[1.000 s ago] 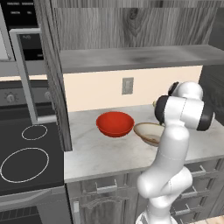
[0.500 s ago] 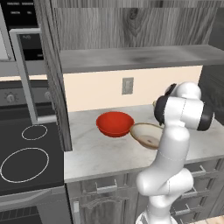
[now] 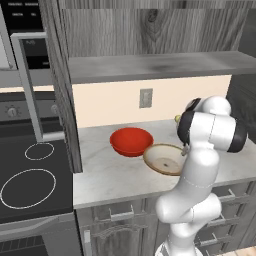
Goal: Pick both bowls and place them on the counter. Then place the egg in one bowl and place the chicken drumstick in the other bowl.
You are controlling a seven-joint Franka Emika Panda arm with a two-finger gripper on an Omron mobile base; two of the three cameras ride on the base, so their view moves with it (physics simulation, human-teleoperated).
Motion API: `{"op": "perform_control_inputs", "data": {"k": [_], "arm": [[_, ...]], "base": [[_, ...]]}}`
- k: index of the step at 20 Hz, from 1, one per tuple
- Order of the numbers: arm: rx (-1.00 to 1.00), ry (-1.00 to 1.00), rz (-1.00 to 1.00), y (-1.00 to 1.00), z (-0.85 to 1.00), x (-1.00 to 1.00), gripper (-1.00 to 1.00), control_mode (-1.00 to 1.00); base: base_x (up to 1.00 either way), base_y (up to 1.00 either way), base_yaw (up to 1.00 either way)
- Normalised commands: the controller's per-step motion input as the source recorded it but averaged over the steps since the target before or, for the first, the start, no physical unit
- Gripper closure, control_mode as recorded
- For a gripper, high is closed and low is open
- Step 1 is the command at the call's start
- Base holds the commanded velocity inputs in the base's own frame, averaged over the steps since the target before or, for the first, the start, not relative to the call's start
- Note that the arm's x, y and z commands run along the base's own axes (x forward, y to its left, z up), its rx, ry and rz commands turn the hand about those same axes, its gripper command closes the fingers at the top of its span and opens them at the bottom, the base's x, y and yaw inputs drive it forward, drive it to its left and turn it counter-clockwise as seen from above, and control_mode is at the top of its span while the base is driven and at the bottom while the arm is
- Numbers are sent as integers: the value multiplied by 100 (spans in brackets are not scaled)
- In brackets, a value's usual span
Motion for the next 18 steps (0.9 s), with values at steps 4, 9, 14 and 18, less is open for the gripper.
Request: {"op": "perform_control_inputs", "data": {"k": [4, 9, 14, 18], "arm": [[-9, 0, -3, 4, -26, 11, 100, -100], [-4, 0, -3, 1, -24, 16, 100, -100], [-2, 0, -4, 5, -20, 24, 100, -100], [0, 0, -3, 7, -19, 16, 100, -100]], "base": [[0, 0, 0], [0, 0, 0], [0, 0, 0], [0, 0, 0]]}}
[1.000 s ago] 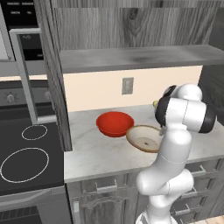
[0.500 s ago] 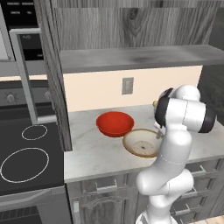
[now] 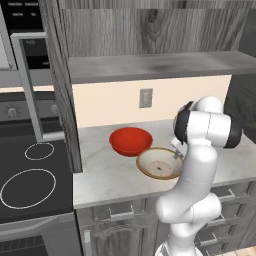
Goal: Pick both bowls and place them on the counter. Then place the egg in one bowl and place the chicken drumstick in the other bowl.
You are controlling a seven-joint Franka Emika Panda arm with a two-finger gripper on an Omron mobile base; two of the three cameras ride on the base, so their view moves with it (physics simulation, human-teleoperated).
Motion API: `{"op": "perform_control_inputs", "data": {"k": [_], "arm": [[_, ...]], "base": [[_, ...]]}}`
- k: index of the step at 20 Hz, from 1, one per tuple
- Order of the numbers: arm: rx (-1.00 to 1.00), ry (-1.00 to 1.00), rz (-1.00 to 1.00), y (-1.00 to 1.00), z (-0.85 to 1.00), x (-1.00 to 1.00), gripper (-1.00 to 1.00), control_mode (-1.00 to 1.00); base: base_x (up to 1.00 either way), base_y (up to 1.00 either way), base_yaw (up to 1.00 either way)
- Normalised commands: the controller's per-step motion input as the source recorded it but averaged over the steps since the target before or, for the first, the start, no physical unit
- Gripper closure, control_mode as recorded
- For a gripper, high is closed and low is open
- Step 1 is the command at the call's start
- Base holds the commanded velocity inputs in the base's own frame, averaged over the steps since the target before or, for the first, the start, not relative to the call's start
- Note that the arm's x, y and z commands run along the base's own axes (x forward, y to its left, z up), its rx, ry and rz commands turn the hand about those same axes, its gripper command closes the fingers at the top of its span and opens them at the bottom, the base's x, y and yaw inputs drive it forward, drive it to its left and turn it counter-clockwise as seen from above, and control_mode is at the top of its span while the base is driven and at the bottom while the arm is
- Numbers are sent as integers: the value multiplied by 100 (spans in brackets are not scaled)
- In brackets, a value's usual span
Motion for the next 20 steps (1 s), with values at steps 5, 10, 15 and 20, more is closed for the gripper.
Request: {"op": "perform_control_inputs", "data": {"k": [5, 10, 15, 20], "arm": [[0, 0, -3, 12, -22, 1, 100, -100], [0, 0, -5, 6, -10, 0, 100, -100], [0, 3, -5, 0, -14, 2, 100, -100], [0, 2, -4, 0, -12, 0, 100, -100]], "base": [[0, 0, 0], [0, 0, 0], [0, 0, 0], [0, 0, 0]]}}
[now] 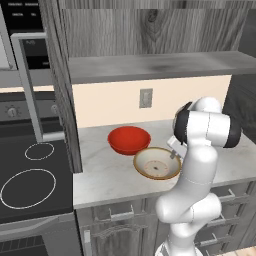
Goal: Pick both bowls and place them on the counter. Then place the egg in one bowl and place the chicken drumstick in the other bowl.
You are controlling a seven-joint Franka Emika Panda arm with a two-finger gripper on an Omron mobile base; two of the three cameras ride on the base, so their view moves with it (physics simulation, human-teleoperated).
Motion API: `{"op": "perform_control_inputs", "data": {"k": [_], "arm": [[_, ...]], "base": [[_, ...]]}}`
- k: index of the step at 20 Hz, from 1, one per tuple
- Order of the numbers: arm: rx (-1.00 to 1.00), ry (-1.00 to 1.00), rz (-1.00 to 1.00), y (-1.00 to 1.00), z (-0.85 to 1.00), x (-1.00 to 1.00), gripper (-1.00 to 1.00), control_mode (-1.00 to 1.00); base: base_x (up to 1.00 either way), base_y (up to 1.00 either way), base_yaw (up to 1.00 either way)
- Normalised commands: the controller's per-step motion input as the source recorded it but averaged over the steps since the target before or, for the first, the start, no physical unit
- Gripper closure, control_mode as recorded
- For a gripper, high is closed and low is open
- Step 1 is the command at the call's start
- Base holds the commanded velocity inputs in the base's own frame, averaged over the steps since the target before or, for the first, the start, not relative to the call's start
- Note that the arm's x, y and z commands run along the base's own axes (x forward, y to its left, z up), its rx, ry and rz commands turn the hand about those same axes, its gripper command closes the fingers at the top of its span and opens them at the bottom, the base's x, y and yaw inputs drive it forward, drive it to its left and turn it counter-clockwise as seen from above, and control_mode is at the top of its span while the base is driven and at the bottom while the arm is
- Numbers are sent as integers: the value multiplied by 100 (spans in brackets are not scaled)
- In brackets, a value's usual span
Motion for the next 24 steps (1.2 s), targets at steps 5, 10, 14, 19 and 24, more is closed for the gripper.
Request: {"op": "perform_control_inputs", "data": {"k": [5, 10, 14, 19, 24], "arm": [[-1, 0, -2, 0, -2, -1, -100, -100], [-1, 0, -3, 0, 0, -2, -100, -100], [0, 0, -2, 0, 5, -1, -100, -100], [0, 0, -4, 0, 22, 0, -100, -100], [0, 0, 0, -2, 32, 0, -100, -100]], "base": [[0, 0, 0], [0, 0, 0], [0, 0, 0], [0, 0, 0], [0, 0, 0]]}}
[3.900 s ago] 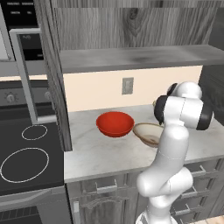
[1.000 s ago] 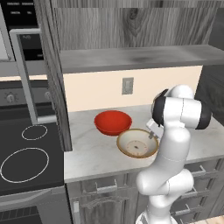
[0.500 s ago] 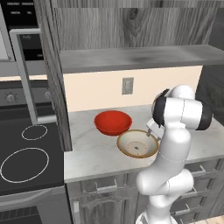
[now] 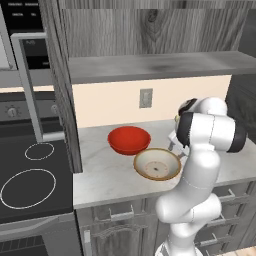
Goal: Pick both bowls and place them on the counter. Then place the egg in one bowl and place the chicken drumstick in the other bowl.
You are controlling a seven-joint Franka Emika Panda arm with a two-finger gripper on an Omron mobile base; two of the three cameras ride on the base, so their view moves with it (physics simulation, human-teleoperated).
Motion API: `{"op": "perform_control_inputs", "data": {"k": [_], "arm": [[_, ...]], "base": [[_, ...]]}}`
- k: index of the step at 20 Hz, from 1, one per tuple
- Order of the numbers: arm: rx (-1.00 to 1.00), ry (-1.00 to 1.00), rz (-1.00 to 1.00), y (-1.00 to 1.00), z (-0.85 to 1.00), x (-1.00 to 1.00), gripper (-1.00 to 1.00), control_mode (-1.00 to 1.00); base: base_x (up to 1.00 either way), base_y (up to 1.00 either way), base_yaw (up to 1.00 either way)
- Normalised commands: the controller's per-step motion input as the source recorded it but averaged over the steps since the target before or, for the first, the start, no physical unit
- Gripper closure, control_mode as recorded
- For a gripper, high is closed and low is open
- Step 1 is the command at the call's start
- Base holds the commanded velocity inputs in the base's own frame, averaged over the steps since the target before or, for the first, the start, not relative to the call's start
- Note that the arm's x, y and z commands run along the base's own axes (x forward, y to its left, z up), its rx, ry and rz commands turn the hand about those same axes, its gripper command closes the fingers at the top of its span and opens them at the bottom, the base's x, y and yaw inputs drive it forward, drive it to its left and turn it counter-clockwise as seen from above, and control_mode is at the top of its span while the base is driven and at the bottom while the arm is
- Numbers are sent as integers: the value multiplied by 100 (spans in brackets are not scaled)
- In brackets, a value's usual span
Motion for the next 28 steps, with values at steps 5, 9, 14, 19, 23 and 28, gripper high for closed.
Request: {"op": "perform_control_inputs", "data": {"k": [5, 9, 14, 19, 23, 28], "arm": [[0, -1, 0, -12, 26, -7, -100, -100], [-1, -2, 0, -27, 28, -13, -100, -100], [-2, -8, 0, -36, 25, -23, -100, -100], [-7, -13, -5, -29, 20, -37, -100, -100], [-13, -15, -7, -29, 21, -31, -100, -100], [-20, -12, -11, -19, 9, -29, -100, -100]], "base": [[0, 0, 0], [0, 0, 0], [0, 0, 0], [0, 0, 0], [0, 0, 0], [0, 0, 0]]}}
